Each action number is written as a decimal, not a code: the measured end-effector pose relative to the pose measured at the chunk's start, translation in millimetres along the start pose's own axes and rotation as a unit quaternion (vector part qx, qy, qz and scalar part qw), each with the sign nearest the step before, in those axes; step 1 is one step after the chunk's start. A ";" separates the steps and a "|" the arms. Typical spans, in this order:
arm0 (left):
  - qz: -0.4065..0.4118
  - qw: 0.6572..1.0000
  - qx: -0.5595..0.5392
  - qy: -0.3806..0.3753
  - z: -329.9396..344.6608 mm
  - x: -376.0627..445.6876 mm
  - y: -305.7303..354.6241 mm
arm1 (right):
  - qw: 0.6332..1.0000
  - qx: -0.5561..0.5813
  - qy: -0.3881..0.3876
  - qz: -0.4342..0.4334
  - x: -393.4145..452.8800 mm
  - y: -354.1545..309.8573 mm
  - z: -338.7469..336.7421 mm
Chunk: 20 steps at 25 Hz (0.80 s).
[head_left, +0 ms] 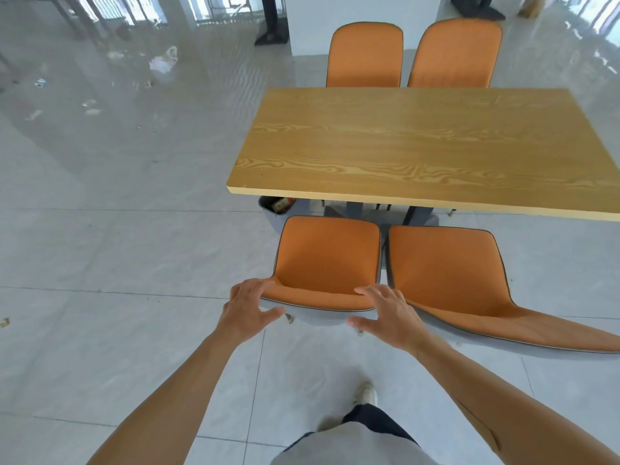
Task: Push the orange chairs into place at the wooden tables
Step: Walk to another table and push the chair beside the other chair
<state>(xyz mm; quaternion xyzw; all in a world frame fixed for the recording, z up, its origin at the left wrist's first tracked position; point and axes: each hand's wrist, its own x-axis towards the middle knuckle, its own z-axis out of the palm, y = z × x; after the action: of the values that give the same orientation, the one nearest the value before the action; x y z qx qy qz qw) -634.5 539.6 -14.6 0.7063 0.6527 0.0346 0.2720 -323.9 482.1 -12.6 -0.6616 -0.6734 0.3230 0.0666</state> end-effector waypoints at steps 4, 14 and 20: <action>0.005 0.999 -0.001 -0.035 1.7 17.3 -2.3 | 0.999 -0.004 -0.032 0.011 12.5 -1.5 2.1; 0.060 0.985 0.023 -0.158 1.2 53.2 -21.2 | 0.996 -0.001 -0.020 0.089 28.8 -22.8 36.4; 0.092 0.978 0.056 -0.181 -3.6 66.3 -20.6 | 0.990 -0.018 -0.020 0.137 43.9 -38.7 44.3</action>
<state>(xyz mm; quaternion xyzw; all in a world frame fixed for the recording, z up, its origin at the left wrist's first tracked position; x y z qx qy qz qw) -644.9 603.2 -40.7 0.7720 0.5258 -0.1057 0.3412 -384.7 511.0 -41.8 -0.7423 -0.5832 0.3300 -0.0041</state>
